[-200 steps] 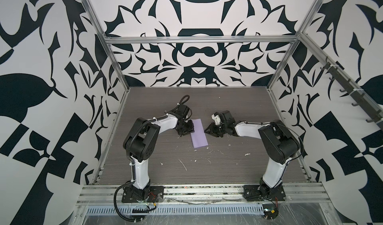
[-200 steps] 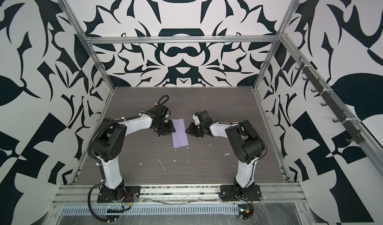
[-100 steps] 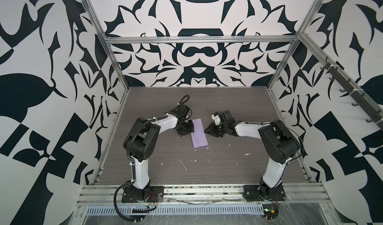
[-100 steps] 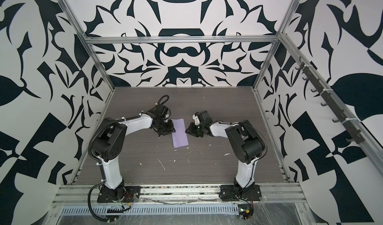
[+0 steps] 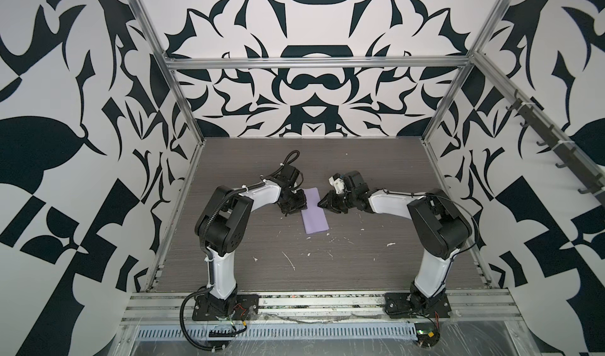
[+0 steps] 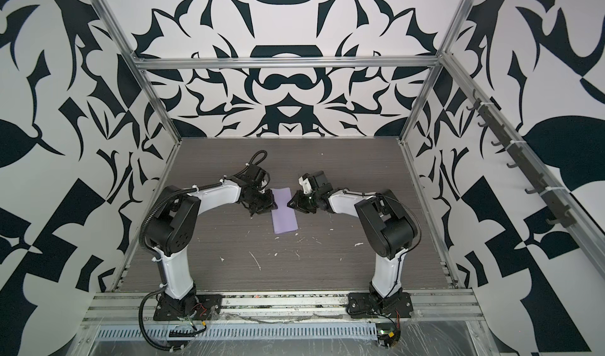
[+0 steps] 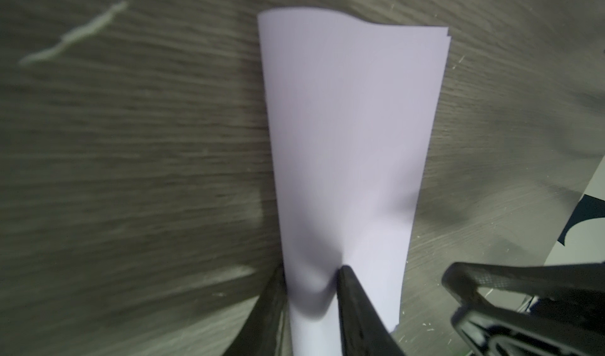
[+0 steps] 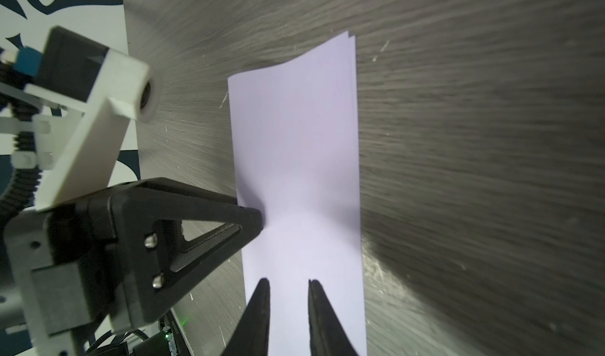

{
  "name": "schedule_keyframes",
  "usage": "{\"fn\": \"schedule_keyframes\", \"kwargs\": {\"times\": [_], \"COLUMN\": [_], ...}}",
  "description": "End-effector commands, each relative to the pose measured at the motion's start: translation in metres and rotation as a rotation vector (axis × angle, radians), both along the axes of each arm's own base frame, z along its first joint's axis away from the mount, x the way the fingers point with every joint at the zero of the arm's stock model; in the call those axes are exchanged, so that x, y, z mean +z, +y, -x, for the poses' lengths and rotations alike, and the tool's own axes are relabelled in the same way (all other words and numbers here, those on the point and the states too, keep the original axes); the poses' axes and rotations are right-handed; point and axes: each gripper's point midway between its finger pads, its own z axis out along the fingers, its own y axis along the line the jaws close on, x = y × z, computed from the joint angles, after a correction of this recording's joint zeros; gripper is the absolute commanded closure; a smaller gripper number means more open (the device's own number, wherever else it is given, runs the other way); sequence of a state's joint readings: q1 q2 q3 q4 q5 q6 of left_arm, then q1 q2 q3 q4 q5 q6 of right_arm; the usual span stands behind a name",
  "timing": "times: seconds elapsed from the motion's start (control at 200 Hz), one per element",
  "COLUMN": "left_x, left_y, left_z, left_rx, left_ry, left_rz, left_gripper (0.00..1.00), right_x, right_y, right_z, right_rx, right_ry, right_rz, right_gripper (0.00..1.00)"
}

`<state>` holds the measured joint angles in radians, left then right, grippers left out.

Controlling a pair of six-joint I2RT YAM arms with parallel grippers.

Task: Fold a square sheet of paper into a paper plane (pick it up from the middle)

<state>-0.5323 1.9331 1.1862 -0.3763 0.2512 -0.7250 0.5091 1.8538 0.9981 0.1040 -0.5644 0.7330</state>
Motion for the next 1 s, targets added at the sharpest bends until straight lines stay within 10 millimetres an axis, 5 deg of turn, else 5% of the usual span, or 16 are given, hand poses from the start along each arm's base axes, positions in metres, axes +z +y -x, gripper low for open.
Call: {"fn": "schedule_keyframes", "kwargs": {"times": [0.0, 0.82, 0.995], "left_x": [-0.078, -0.080, -0.081], "left_y": [0.058, 0.058, 0.057], "left_z": [0.062, 0.062, 0.062], "left_rx": [0.017, 0.014, -0.004], "left_ry": [0.250, 0.257, 0.248], "left_rz": [-0.284, -0.287, -0.279], "left_gripper": [0.68, 0.71, 0.71], "right_x": [0.012, 0.012, 0.023], "right_y": [0.010, 0.012, -0.014], "right_z": [-0.007, -0.005, -0.016], "right_rx": [0.023, 0.035, -0.032], "right_ry": [-0.037, -0.041, -0.120], "right_rz": [-0.032, -0.030, 0.056], "right_gripper": [0.75, 0.75, 0.75]}}
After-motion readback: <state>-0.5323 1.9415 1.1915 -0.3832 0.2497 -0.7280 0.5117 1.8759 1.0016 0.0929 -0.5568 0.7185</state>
